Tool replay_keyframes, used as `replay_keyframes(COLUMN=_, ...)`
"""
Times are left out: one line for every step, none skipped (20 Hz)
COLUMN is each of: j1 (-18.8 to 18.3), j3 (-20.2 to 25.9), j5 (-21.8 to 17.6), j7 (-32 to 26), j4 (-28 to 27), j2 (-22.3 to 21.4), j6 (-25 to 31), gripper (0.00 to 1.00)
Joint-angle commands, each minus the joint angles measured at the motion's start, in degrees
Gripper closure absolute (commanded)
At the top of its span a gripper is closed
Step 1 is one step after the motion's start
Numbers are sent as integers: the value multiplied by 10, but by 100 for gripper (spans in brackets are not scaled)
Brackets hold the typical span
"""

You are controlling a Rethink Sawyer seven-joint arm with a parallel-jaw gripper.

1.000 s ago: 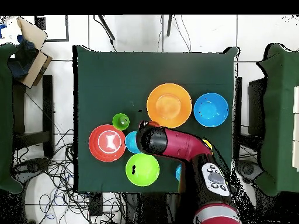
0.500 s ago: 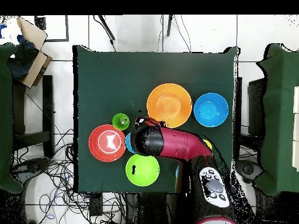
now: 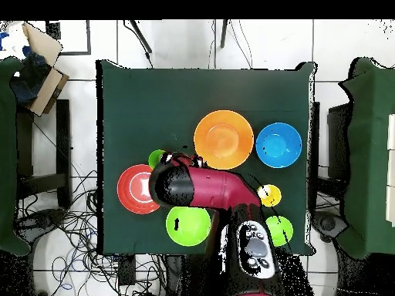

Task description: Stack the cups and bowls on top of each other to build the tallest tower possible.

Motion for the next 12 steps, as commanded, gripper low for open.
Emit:
replay_keyframes(j1=112, j3=-72, j5=76, j7=206, j4=-78, j2=58, j6=37, gripper=0)
replay_keyframes(j1=127, j3=-86, j5=87, j7=215, j4=-94, j2=69, j6=41, gripper=0)
replay_keyframes(j1=141, j3=-101, j5=98, j7=225, j4=-110, j2=80, j6=45, gripper=0)
replay_keyframes(j1=148, j3=-106, j5=106, j7=227, j4=-122, j2=91, j6=46, gripper=0)
replay_keyframes(j1=157, j3=-111, j5=121, j7=236, j4=-138, j2=111, j6=40, gripper=0)
replay_keyframes(j1=162, j3=-113, j5=128, j7=239, j4=-150, j2=123, j6=40, gripper=0)
replay_keyframes(j1=174, j3=-121, j5=139, j7=250, j4=-166, j2=141, j6=40, gripper=0)
replay_keyframes(j1=184, j3=-130, j5=146, j7=259, j4=-177, j2=151, j6=44, gripper=0)
replay_keyframes(j1=201, j3=-150, j5=155, j7=277, j4=-194, j2=165, j6=53, gripper=0)
replay_keyframes(j1=210, j3=-158, j5=160, j7=286, j4=-198, j2=170, j6=56, gripper=0)
replay_keyframes(j1=218, j3=-170, j5=164, j7=295, j4=-210, j2=180, j6=60, gripper=0)
replay_keyframes(j1=219, j3=-170, j5=166, j7=297, j4=-207, j2=182, j6=53, gripper=0)
